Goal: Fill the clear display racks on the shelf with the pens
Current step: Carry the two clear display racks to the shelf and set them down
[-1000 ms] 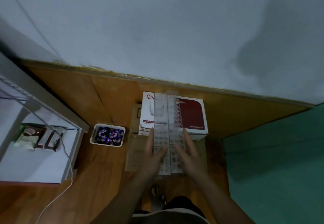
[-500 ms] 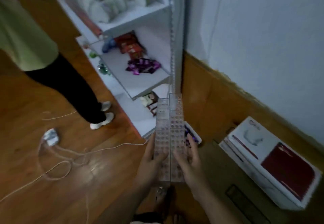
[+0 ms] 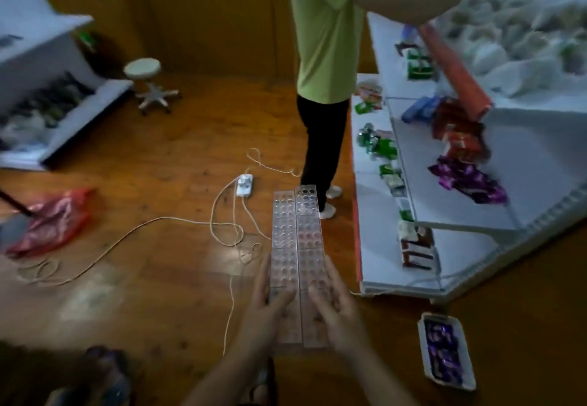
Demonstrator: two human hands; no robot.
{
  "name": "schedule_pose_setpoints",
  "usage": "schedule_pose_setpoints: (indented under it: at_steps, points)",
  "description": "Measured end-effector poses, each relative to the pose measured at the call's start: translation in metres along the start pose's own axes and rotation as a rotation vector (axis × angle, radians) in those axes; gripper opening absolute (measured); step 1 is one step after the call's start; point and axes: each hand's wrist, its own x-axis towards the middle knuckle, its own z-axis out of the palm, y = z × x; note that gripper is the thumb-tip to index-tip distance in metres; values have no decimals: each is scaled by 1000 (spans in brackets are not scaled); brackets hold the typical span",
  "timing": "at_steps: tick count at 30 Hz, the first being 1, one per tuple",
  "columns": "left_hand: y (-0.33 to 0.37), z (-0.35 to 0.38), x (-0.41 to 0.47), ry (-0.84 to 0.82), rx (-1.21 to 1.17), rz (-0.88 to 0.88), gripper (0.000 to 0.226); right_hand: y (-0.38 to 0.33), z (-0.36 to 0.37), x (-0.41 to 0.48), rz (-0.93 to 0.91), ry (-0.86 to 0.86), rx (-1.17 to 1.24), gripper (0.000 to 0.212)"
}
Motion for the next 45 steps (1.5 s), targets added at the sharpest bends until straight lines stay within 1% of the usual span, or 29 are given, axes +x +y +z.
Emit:
schedule_pose_setpoints:
  at_steps: [4, 6, 8, 12, 15, 18, 22, 25, 28, 30, 33, 39, 41, 45]
  points:
    - [15, -60, 38, 130, -10, 0, 68, -17, 62, 55, 42, -125, -50, 49]
    - [28, -87, 61, 170, -71, -14, 68, -29, 92, 84, 66, -178, -63, 52]
    - [42, -112, 83, 215, -144, -4, 64, -38, 121, 111, 81, -232, -61, 49]
    - [72, -163, 126, 284, -184, 28, 61, -59, 173, 164, 83, -290, -97, 46]
    - [84, -190, 160, 341, -206, 28, 60, -72, 196, 206, 92, -315, -115, 44]
    - [95, -207, 201, 373, -238, 26, 59, -83, 209, 255, 88, -319, -184, 45]
    - [110, -221, 268, 421, -274, 11, 62, -94, 224, 338, 85, -354, -116, 45]
    - [126, -230, 334, 474, -283, 60, 64, -108, 240, 412, 70, -389, -104, 45]
    - [151, -236, 405, 552, -272, 102, 62, -129, 260, 489, 52, -460, -137, 47]
    - [167, -240, 442, 601, -261, 97, 62, -144, 274, 533, 42, -482, -167, 47]
    - [198, -250, 490, 643, -249, 139, 63, -167, 297, 592, 29, -538, -186, 48]
    - [240, -275, 549, 736, -259, 127, 56, -201, 338, 668, 22, -623, -209, 47]
    - [250, -285, 566, 754, -281, 135, 53, -206, 350, 689, 45, -658, -201, 49]
    - [266, -316, 606, 799, -290, 151, 57, -215, 383, 731, 60, -693, -208, 47]
